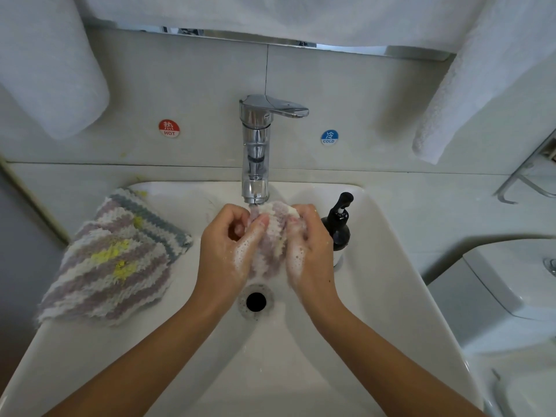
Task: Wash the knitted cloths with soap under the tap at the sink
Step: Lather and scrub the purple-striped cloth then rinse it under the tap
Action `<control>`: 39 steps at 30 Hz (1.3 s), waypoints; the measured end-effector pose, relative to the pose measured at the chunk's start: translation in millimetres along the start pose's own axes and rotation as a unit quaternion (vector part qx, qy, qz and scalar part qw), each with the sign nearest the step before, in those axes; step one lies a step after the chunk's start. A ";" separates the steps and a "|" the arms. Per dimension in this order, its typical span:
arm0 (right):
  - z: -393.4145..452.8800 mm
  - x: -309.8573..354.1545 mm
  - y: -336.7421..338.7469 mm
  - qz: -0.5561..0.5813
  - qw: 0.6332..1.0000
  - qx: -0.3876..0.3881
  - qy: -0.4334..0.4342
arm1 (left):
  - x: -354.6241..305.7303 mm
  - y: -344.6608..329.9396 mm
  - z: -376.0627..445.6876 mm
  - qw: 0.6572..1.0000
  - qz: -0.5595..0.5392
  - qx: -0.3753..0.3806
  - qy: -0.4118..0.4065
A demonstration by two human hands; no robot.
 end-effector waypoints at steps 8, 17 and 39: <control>5.2 -4.3 -0.7 0.072 0.993 0.041 -0.082 | -3.3 -6.0 0.2 0.996 -0.078 0.024 0.022; 5.5 -7.5 -5.7 0.070 0.994 0.059 -0.066 | 8.2 -8.0 3.1 0.997 0.029 0.071 0.019; -3.8 -1.7 -12.1 0.129 0.988 0.041 -0.079 | 2.7 8.7 -2.2 0.998 0.055 -0.031 0.017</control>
Point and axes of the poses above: each hand's wrist, its own z-axis towards the middle knuckle, its own y-axis out of the back of the hand, x = y × z, the point moved 7 cm from there along z, towards the middle knuckle, and after that the axes turned 13 degrees about x, right-handed, at the moved point
